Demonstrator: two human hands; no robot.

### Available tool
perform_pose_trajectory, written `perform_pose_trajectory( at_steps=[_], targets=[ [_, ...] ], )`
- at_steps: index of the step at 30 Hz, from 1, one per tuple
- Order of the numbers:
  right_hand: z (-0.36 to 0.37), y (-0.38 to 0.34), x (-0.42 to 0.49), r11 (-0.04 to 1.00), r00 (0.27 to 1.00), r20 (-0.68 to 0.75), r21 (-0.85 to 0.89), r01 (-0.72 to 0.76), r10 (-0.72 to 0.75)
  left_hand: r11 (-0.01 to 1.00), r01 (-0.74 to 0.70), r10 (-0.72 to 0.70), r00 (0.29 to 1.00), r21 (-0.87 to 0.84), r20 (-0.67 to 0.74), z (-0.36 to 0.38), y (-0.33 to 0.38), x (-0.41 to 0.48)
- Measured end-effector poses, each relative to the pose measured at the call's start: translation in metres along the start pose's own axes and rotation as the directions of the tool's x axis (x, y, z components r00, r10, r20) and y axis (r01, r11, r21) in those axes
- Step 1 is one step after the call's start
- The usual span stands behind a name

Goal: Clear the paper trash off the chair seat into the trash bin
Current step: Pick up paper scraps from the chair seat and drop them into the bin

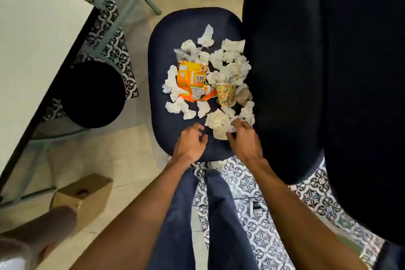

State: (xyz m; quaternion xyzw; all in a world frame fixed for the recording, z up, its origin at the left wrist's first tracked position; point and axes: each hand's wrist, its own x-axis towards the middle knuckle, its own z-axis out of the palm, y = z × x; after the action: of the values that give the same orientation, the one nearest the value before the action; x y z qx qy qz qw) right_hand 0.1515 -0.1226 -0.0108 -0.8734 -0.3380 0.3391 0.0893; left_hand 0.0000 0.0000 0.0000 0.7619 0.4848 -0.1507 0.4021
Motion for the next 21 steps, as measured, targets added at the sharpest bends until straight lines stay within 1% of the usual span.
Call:
perform_pose_trajectory(
  at_steps=[2, 3, 5, 7, 9, 13, 16, 18, 21],
  targets=[
    [0.012, 0.003, 0.014, 0.997, 0.997, -0.039, 0.039, -0.059, 0.061, 1.000, 0.003, -0.003, 0.999, -0.006, 0.033, 0.011, 0.002, 0.017],
    [0.019, 0.004, 0.020, 0.997, 0.996, -0.055, 0.034, -0.066, 0.068, 1.000, 0.009, -0.008, 0.999, -0.004, 0.047, 0.017, 0.002, 0.023],
    [0.032, 0.004, 0.031, 0.997, 0.995, -0.079, -0.027, -0.068, 0.066, 0.999, 0.029, -0.030, 0.997, 0.013, 0.075, 0.026, 0.002, 0.032],
    [0.043, 0.004, 0.040, 0.993, 0.995, -0.073, -0.094, -0.074, 0.067, 0.999, 0.034, -0.035, 0.996, 0.003, 0.082, 0.034, -0.003, 0.038],
    [0.051, 0.004, 0.044, 0.992, 0.996, -0.073, -0.107, -0.068, 0.060, 0.999, 0.043, -0.041, 0.995, -0.018, 0.090, 0.040, -0.011, 0.041],
    [0.056, 0.005, 0.041, 0.998, 0.994, -0.087, -0.008, -0.066, 0.065, 0.995, 0.054, -0.048, 0.996, -0.085, 0.078, 0.041, -0.022, 0.040],
    [0.048, 0.003, 0.030, 1.000, 0.995, -0.102, 0.019, 0.008, -0.006, 0.996, -0.034, 0.037, 0.999, -0.088, 0.036, 0.032, -0.025, 0.032],
    [0.041, 0.000, 0.021, 0.996, 0.989, -0.124, 0.026, 0.089, -0.085, 0.987, -0.110, 0.117, 0.992, -0.118, 0.055, 0.024, -0.025, 0.027],
    [0.031, -0.012, 0.009, 0.971, 0.977, -0.105, 0.130, 0.200, -0.187, 0.962, -0.226, 0.237, 0.970, -0.151, 0.059, 0.013, -0.023, 0.019]
  ],
)
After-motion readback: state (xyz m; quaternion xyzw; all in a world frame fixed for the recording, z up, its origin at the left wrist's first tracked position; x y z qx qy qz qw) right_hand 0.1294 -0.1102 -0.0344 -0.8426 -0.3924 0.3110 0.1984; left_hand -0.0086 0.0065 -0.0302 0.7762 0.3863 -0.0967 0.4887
